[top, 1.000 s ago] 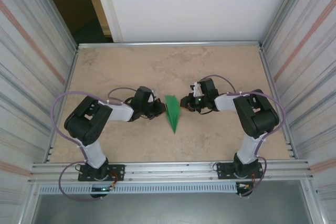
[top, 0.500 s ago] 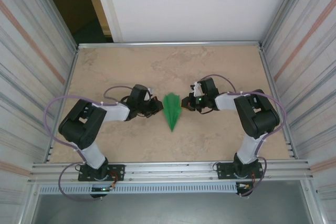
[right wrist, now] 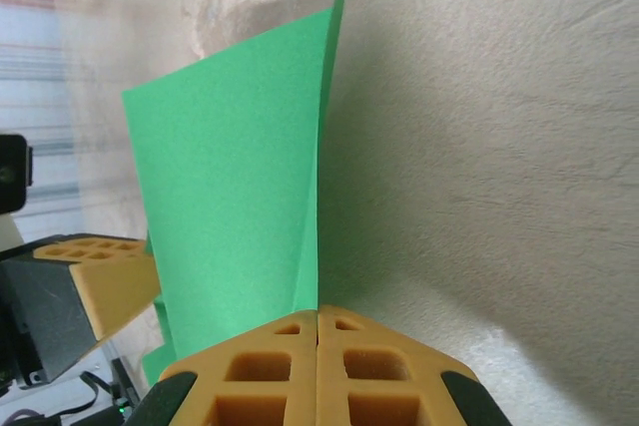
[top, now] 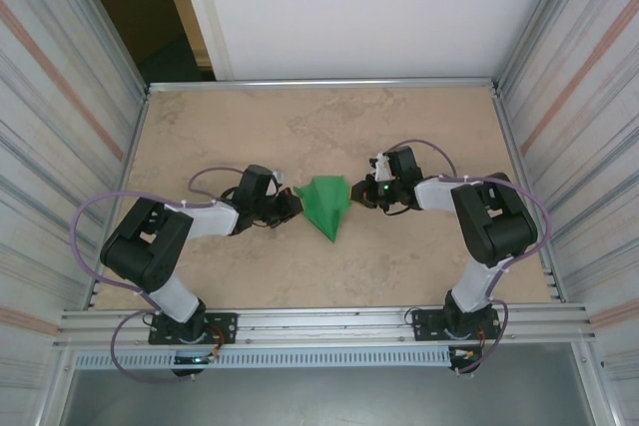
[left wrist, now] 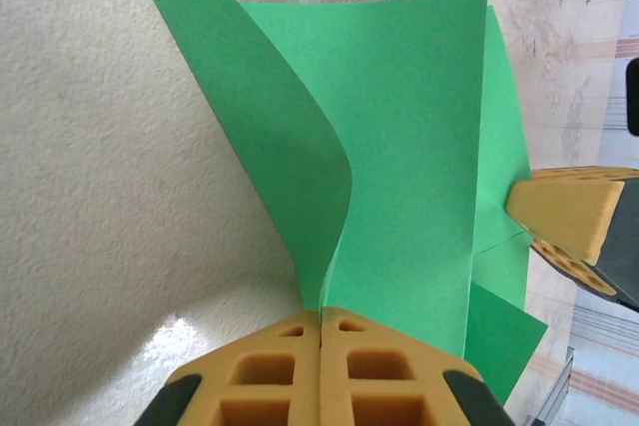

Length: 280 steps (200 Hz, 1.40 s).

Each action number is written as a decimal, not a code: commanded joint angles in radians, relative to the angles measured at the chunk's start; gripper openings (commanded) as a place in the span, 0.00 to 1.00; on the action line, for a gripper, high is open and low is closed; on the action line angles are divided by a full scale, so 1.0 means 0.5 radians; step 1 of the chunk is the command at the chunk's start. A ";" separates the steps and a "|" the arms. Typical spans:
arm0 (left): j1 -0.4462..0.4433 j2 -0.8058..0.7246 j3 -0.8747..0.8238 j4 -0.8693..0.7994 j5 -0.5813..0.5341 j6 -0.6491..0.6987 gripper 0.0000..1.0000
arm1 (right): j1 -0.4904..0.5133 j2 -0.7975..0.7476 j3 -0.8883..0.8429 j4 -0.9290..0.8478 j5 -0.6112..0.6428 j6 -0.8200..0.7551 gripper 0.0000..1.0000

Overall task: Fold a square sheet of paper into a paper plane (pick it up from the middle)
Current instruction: Move a paper plane to the center of the table.

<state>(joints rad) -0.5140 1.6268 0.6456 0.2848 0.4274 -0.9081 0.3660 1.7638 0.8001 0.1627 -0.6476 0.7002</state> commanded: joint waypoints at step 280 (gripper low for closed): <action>-0.023 0.005 -0.043 0.159 0.007 0.074 0.00 | 0.736 -0.143 0.199 -0.625 0.529 -0.101 0.38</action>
<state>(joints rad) -0.5194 1.6474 0.6205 0.3428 0.4263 -0.8860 0.7265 1.6764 0.8711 -0.1505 -0.3676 0.6460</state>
